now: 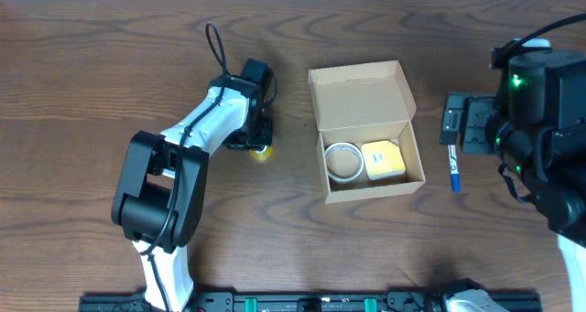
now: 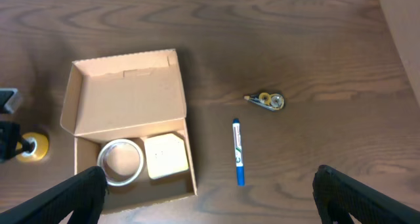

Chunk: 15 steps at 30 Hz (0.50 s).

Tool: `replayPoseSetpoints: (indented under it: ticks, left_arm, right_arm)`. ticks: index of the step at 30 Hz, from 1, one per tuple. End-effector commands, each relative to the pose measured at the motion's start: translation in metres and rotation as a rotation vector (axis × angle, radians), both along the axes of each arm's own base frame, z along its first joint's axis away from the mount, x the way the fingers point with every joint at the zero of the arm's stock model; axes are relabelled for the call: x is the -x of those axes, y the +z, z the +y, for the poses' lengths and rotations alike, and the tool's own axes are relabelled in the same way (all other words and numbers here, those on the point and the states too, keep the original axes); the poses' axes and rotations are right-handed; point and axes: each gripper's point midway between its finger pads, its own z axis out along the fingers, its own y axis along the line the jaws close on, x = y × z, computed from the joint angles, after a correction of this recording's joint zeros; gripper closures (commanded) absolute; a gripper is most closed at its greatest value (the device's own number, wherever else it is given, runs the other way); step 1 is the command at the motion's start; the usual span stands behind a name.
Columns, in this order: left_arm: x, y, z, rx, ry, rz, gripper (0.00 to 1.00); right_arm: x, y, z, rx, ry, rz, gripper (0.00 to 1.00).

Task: Pack container
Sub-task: 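Lower the left gripper onto the yellow tape roll rim and grasp, then carry the yellow tape roll with the left gripper into the box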

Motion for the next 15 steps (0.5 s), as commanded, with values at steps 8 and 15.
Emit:
replayPoseSetpoints:
  ticks: [8, 15]
  left_arm:
    - [-0.031, 0.107, -0.014, 0.057, -0.038, -0.170, 0.94]
    - [-0.016, 0.186, -0.074, 0.117, -0.248, -0.304, 0.94]
  right_arm:
    - [-0.002, 0.005, -0.001, -0.011, -0.008, -0.020, 0.01]
    - [-0.003, 0.007, -0.001, -0.013, -0.008, -0.027, 0.01]
